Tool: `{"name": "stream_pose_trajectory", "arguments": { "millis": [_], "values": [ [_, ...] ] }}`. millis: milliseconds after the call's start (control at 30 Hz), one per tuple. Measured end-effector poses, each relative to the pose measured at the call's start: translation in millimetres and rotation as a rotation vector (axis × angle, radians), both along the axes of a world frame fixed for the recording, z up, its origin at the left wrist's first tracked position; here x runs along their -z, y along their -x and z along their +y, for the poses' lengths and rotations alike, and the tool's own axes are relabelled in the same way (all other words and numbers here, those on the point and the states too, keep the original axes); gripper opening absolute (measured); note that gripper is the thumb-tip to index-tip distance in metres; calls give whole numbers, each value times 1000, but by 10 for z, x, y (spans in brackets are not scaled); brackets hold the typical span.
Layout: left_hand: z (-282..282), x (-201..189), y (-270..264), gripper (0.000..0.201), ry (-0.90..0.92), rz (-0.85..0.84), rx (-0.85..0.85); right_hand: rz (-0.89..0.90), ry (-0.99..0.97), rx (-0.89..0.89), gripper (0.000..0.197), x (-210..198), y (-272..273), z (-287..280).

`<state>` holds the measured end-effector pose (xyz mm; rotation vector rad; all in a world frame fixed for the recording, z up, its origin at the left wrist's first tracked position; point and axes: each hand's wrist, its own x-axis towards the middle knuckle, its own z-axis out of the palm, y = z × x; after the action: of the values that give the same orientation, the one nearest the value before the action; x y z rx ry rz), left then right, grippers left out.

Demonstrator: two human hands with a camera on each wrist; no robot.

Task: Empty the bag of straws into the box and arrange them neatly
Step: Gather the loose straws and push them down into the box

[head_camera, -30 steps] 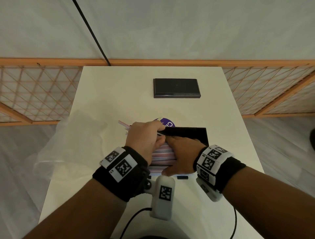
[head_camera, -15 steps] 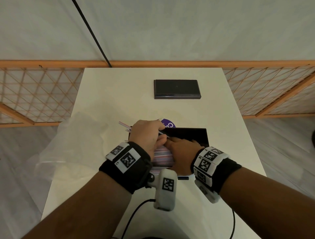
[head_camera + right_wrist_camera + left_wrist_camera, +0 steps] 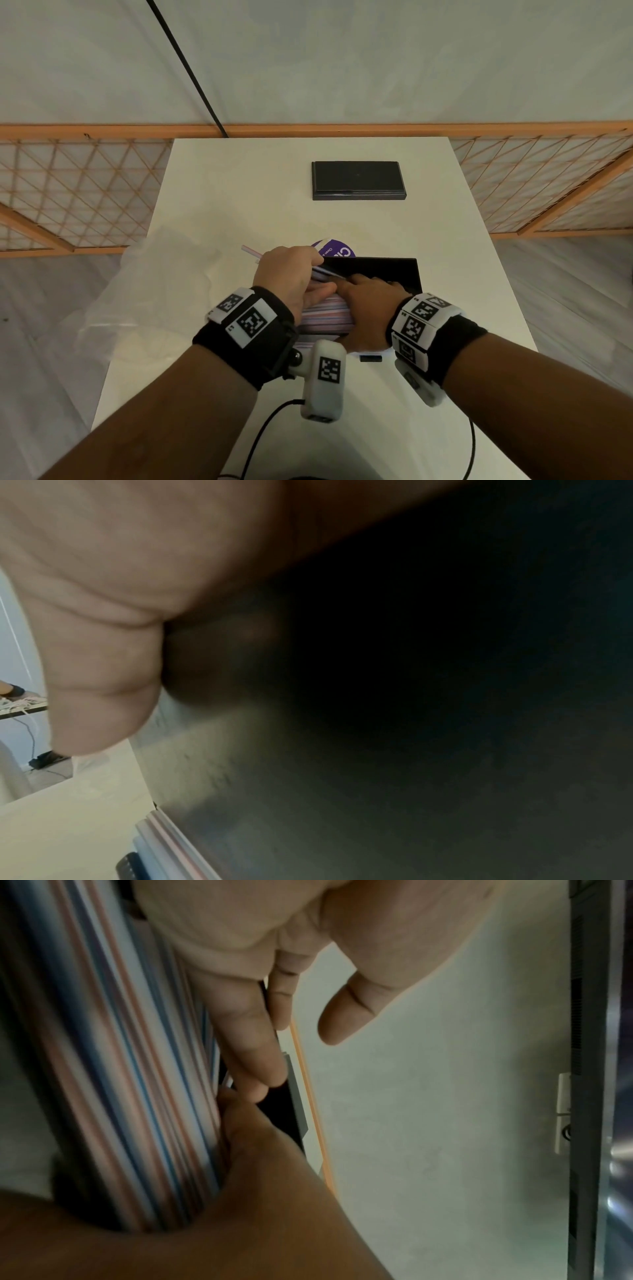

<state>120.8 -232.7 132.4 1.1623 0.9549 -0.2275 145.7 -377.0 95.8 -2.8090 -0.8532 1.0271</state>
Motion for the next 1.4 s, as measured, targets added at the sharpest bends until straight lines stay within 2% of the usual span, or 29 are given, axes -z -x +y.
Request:
{"name": "stream_pose_trajectory", "arguments": {
  "millis": [167, 267, 333, 467, 533, 667, 733, 833, 933, 1033, 1133, 1267, 1400],
  "values": [
    [-75, 56, -79, 18, -15, -6, 24, 29, 25, -8, 92, 16, -22, 20],
    [-126, 86, -120, 8, -109, -11, 70, 29, 23, -8, 81, 23, -31, -5],
    [-145, 110, -113, 8, -189, -15, 83, 24, 10, -8, 80, 24, -29, -24],
    [-77, 275, -133, 24, -415, -63, 189, 28, -11, -7, 90, 19, -22, -31],
    [-25, 420, -179, 23, -457, -71, 231, 28, -22, -8, 97, 18, -19, -33],
    [-27, 185, -175, 15, -556, -112, 247, 5, -70, -6, 103, -13, -25, -43],
    [3, 106, -158, 24, -556, -138, 212, -18, -96, 1, 105, -30, -27, -53],
    [102, -93, -87, 13, -527, -141, 189, -28, -184, 71, 102, -40, -28, -90],
    [292, -207, -17, 17, -480, -134, 131, 6, -265, 141, 114, -43, -34, -126],
    [445, -270, 69, 16, -447, -142, 99, 10, -242, 117, 125, -65, -32, -124],
    [524, -253, 127, 15, -421, -139, 81, -3, -163, 65, 121, -106, -24, -95],
    [550, -169, 208, 14, -398, -123, 108, -29, -116, 50, 119, -163, -11, -47],
    [580, -78, 270, 6, -488, -93, 260, -5, -78, 45, 117, -169, -14, 17]
  ]
}}
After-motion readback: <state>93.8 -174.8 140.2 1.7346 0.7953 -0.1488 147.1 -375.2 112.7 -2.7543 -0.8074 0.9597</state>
